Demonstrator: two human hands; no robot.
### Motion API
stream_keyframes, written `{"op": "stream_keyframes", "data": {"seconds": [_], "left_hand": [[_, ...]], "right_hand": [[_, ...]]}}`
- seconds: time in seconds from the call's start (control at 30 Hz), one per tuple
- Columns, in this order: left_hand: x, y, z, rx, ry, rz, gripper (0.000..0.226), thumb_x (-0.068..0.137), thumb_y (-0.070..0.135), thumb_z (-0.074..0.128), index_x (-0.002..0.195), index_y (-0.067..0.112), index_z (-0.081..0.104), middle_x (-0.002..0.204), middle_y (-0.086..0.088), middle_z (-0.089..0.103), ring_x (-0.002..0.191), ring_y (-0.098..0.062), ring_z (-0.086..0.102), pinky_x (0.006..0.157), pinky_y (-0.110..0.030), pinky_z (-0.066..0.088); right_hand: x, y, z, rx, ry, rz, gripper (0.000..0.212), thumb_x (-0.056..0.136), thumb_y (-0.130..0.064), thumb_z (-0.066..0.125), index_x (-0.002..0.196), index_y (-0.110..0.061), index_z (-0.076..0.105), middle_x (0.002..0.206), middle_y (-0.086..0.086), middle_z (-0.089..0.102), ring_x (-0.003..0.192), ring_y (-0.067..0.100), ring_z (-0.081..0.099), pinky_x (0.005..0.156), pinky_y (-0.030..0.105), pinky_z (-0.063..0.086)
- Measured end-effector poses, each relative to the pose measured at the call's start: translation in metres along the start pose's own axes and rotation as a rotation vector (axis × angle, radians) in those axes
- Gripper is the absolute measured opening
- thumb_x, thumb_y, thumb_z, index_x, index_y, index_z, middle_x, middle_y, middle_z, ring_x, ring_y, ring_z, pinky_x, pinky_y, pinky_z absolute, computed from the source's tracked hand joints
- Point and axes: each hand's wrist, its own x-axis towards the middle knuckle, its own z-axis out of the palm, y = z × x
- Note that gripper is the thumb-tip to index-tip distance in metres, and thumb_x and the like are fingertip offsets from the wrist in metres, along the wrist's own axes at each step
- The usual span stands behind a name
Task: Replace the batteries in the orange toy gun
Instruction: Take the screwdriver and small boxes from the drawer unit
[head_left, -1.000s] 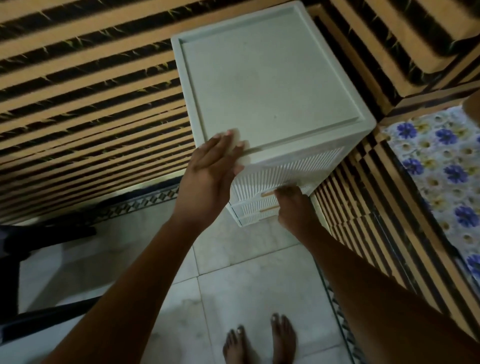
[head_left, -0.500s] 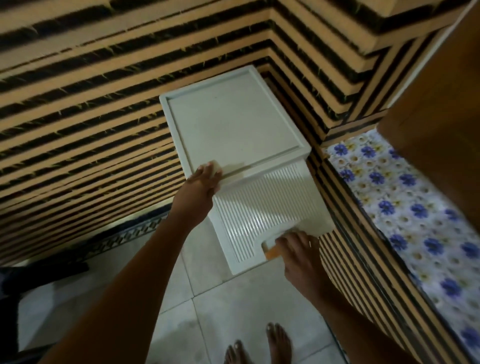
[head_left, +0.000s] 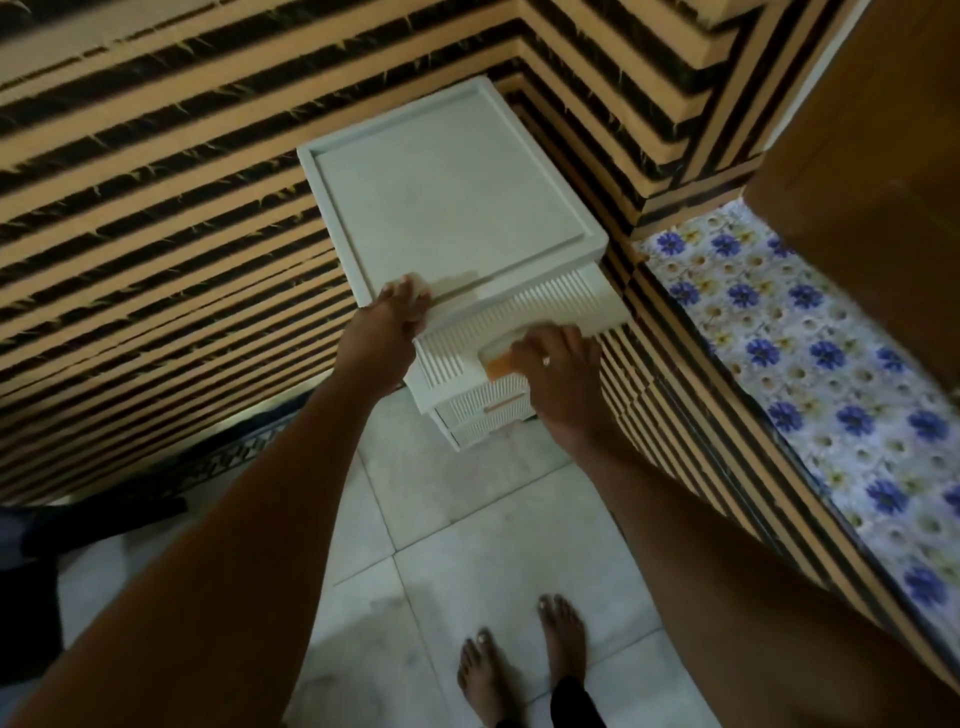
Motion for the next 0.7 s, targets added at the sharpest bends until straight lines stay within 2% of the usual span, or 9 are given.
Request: {"op": "stream_keyframes", "data": {"seconds": [0.13, 0.23, 0.33, 0.47, 0.57, 0.63, 0.7], "left_hand": [[-0.003, 0.0, 0.002, -0.004, 0.023, -0.005, 0.054, 0.103, 0.008, 0.048, 0.154, 0.027, 0.045, 0.167, -0.001, 0.028, 0.153, -0.023, 0.028, 0.121, -0.039, 0.031], [-0.005, 0.002, 0.0, -0.007, 0.047, -0.002, 0.053, 0.101, 0.009, 0.052, 0.151, 0.026, 0.049, 0.162, -0.004, 0.04, 0.144, -0.03, 0.044, 0.111, -0.042, 0.041], [-0.007, 0.003, 0.0, -0.013, 0.057, 0.004, 0.051, 0.1, 0.009, 0.052, 0.15, 0.023, 0.049, 0.156, -0.008, 0.047, 0.139, -0.032, 0.048, 0.107, -0.043, 0.044], [-0.01, 0.009, -0.002, -0.096, 0.092, 0.026, 0.044, 0.099, 0.003, 0.054, 0.142, 0.013, 0.058, 0.155, -0.012, 0.048, 0.139, -0.033, 0.049, 0.112, -0.041, 0.041], [-0.027, 0.025, 0.004, -0.209, 0.278, 0.015, 0.03, 0.096, -0.002, 0.056, 0.123, 0.003, 0.067, 0.133, -0.016, 0.063, 0.121, -0.032, 0.06, 0.102, -0.034, 0.05], [-0.046, 0.037, 0.02, -0.219, 0.374, 0.015, 0.027, 0.095, 0.001, 0.058, 0.121, 0.003, 0.067, 0.126, -0.014, 0.063, 0.116, -0.028, 0.058, 0.094, -0.024, 0.045], [-0.063, 0.05, 0.044, -0.264, 0.4, 0.028, 0.025, 0.094, 0.001, 0.059, 0.117, 0.003, 0.068, 0.12, -0.013, 0.062, 0.111, -0.026, 0.057, 0.089, -0.024, 0.045]], "right_hand": [[0.031, -0.007, 0.015, 0.035, -0.008, 0.055, 0.018, 0.076, -0.009, 0.071, 0.092, -0.017, 0.066, 0.103, 0.006, 0.065, 0.095, 0.029, 0.058, 0.077, 0.04, 0.041], [0.047, -0.009, 0.021, 0.025, 0.015, 0.056, 0.023, 0.076, 0.002, 0.06, 0.093, -0.014, 0.063, 0.104, 0.007, 0.063, 0.096, 0.03, 0.059, 0.077, 0.041, 0.041], [0.052, -0.006, 0.025, 0.004, 0.033, 0.035, 0.026, 0.077, 0.005, 0.055, 0.095, -0.012, 0.062, 0.102, 0.009, 0.062, 0.093, 0.03, 0.06, 0.076, 0.042, 0.042], [0.048, 0.0, 0.023, -0.002, 0.006, 0.077, 0.02, 0.082, -0.007, 0.069, 0.101, -0.013, 0.065, 0.105, 0.009, 0.062, 0.096, 0.028, 0.059, 0.078, 0.041, 0.044], [0.036, 0.003, 0.018, 0.067, 0.058, 0.177, 0.018, 0.085, -0.017, 0.074, 0.101, -0.012, 0.067, 0.107, 0.011, 0.063, 0.098, 0.028, 0.058, 0.083, 0.04, 0.042], [0.021, 0.007, 0.018, 0.154, 0.009, 0.267, 0.021, 0.086, -0.019, 0.072, 0.103, -0.009, 0.066, 0.109, 0.013, 0.062, 0.102, 0.031, 0.058, 0.086, 0.041, 0.041], [0.007, 0.013, 0.021, 0.248, -0.064, 0.376, 0.021, 0.084, -0.014, 0.073, 0.101, -0.005, 0.066, 0.106, 0.018, 0.063, 0.101, 0.037, 0.061, 0.085, 0.045, 0.048]]}}
